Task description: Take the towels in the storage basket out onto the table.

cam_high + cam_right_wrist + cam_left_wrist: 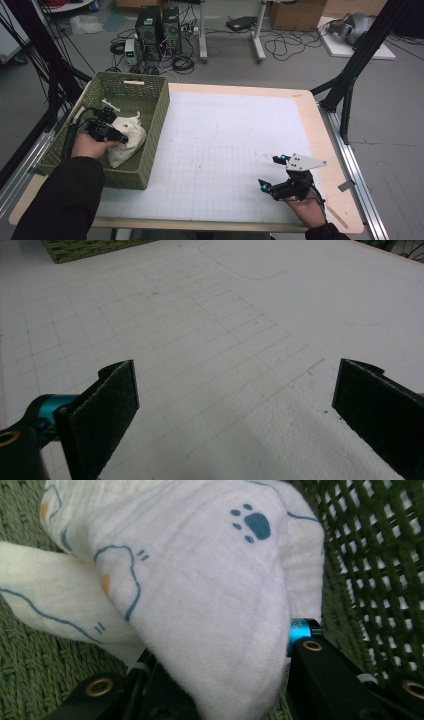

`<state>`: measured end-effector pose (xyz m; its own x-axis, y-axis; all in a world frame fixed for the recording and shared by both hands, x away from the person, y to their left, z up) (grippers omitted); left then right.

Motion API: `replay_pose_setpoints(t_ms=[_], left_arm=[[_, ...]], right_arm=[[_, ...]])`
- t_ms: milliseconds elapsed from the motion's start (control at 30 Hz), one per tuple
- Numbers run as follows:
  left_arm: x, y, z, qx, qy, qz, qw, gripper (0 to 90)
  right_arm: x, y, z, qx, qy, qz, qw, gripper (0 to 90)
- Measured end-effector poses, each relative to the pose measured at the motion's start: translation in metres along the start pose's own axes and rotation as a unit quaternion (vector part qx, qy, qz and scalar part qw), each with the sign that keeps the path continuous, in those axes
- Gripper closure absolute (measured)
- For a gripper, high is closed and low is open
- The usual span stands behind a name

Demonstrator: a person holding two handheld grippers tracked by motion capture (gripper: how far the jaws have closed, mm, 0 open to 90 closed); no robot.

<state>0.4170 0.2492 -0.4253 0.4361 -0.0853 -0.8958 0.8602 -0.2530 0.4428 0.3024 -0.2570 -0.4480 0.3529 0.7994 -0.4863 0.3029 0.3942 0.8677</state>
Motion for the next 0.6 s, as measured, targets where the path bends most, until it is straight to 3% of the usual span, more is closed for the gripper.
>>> replay_pose_setpoints(t_ms=[33, 133, 300, 367, 467, 600], left_arm=[[-0.004, 0.001, -0.003, -0.01, -0.014, 0.016, 0.9997, 76.2], [-0.008, 0.002, -0.007, -0.024, -0.016, 0.031, 0.9991, 76.2], [-0.015, 0.003, -0.012, -0.05, -0.04, 0.053, 0.9965, 76.1], [-0.018, 0.004, -0.013, -0.062, -0.06, 0.065, 0.9942, 76.2], [-0.025, 0.007, -0.015, -0.086, -0.092, 0.085, 0.9884, 76.4], [-0.029, 0.007, -0.018, -0.101, -0.12, 0.096, 0.9829, 76.4]], right_arm=[[0.0, 0.0, 0.0, 0.0, -0.001, 0.002, 1.0, 3.7], [-0.001, 0.0, 0.0, 0.0, 0.0, 0.001, 1.0, 3.7], [-0.001, 0.0, 0.0, -0.001, -0.001, 0.002, 1.0, 3.6], [-0.001, 0.001, 0.001, -0.001, -0.001, 0.004, 1.0, 3.6], [-0.001, 0.001, 0.001, -0.001, -0.002, 0.004, 1.0, 3.6], [-0.002, 0.001, 0.001, 0.002, -0.003, 0.004, 1.0, 3.7]])
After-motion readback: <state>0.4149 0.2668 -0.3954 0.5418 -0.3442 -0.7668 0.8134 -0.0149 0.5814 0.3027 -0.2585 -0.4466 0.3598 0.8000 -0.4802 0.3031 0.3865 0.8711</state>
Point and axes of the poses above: each handheld gripper's, and its own axes: x roughly forward along the jaws, y roughly out of its top, z roughly to its right, the point moved 6 cm from there along x, roughly forward along the jaws, and after that the axes turned 12 degrees about y, right-handed, at the moved point
